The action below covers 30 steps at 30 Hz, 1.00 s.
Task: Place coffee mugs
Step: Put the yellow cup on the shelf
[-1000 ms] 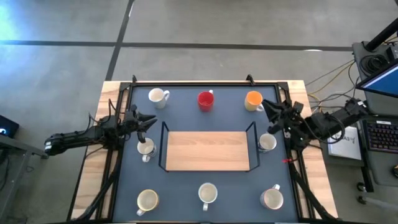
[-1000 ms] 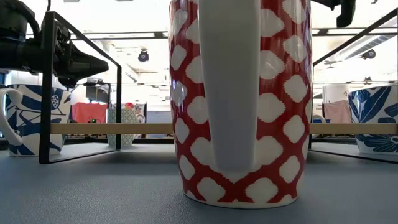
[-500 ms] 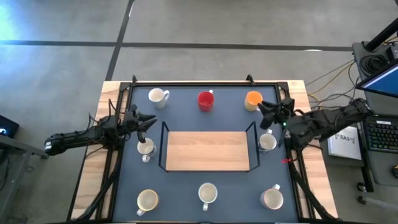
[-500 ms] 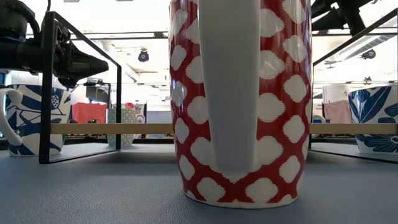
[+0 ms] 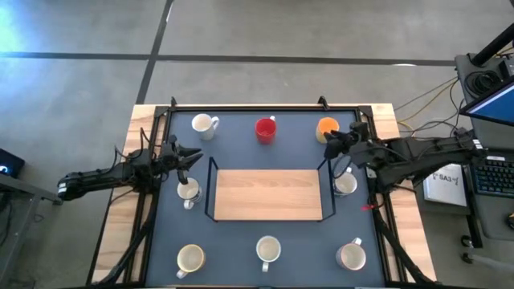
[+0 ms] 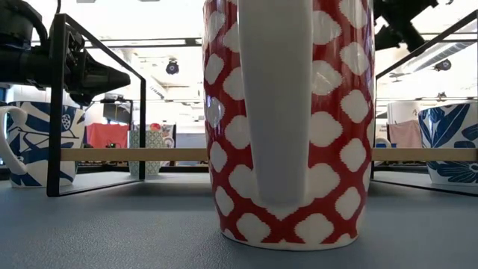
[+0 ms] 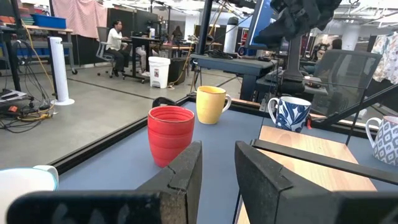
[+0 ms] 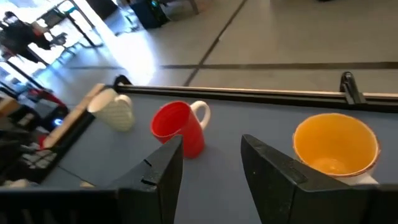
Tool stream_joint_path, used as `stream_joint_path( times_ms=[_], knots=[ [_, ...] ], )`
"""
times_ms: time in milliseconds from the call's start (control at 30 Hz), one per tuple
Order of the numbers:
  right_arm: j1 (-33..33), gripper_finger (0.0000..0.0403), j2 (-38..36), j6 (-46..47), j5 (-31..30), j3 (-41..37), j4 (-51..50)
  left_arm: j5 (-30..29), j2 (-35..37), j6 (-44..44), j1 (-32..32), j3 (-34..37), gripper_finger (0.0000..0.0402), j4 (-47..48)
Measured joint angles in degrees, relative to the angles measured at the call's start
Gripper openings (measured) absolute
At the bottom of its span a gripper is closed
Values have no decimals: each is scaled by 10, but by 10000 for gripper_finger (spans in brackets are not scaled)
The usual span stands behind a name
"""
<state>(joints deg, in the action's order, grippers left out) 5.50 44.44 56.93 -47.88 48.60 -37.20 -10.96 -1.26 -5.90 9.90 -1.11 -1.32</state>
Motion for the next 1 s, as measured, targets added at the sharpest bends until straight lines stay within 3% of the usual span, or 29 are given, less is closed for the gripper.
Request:
stream_joint_path(
  times_ms=[300,567,1000],
  knots=[
    [-132,162,38,-89,128,22,0,0,0,0,0,0,78,0],
    [-270,162,80,-135,330,29,-2,0,0,0,0,0,78,0],
    [-362,162,174,-146,393,29,-40,0,0,0,0,0,78,0]
  ],
)
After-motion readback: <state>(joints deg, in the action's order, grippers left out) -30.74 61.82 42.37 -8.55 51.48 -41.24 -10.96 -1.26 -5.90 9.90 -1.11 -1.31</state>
